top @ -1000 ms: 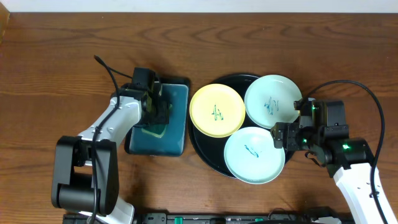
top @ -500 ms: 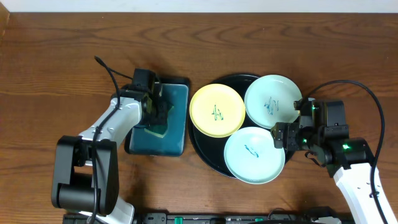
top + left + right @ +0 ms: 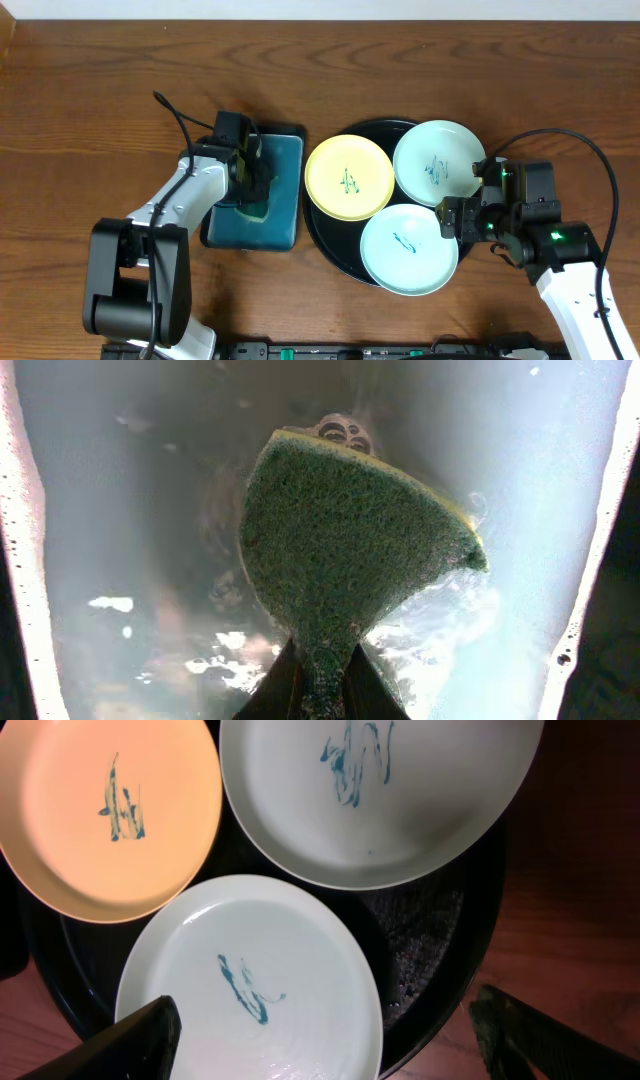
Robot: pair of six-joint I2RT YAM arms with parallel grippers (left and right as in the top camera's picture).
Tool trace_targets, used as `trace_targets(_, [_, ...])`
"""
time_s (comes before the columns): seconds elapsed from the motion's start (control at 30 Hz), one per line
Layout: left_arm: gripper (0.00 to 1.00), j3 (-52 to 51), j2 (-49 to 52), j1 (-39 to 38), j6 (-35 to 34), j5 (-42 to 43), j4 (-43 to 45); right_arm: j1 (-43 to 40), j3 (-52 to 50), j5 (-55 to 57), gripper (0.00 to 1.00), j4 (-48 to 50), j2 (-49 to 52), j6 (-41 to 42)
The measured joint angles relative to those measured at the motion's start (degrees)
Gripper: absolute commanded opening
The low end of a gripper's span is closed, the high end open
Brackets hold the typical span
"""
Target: Clean dirty plates on tray and stack at the side
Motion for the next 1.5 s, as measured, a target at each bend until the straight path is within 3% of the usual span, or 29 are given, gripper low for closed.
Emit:
trace_targets(0.2, [0.07,0.0,0.0,0.0,-0.2,0.0,-0.2,0.0,0.0,0.0,0.91,0.0,0.0,0.0])
trace_targets(0.57, [0.08,0.0,0.0,0.0,-1.2,0.0,-0.2,0.0,0.0,-0.2,0.69,-0.3,1.1,-0.3])
trace_targets(0.87, [0.08,0.0,0.0,0.0,-1.2,0.0,-0.2,0.0,0.0,-0.2,0.44,-1.2,9.7,-0.5])
trace_targets(1.27, [0.08,0.0,0.0,0.0,-1.3,0.0,-0.2,0.0,0.0,-0.2,0.38,-0.2,20.1,-0.2])
trace_targets(1.5, [0.07,0.0,0.0,0.0,-1.3,0.0,-0.2,0.0,0.0,-0.2,0.2,1.2,23.8,-0.3])
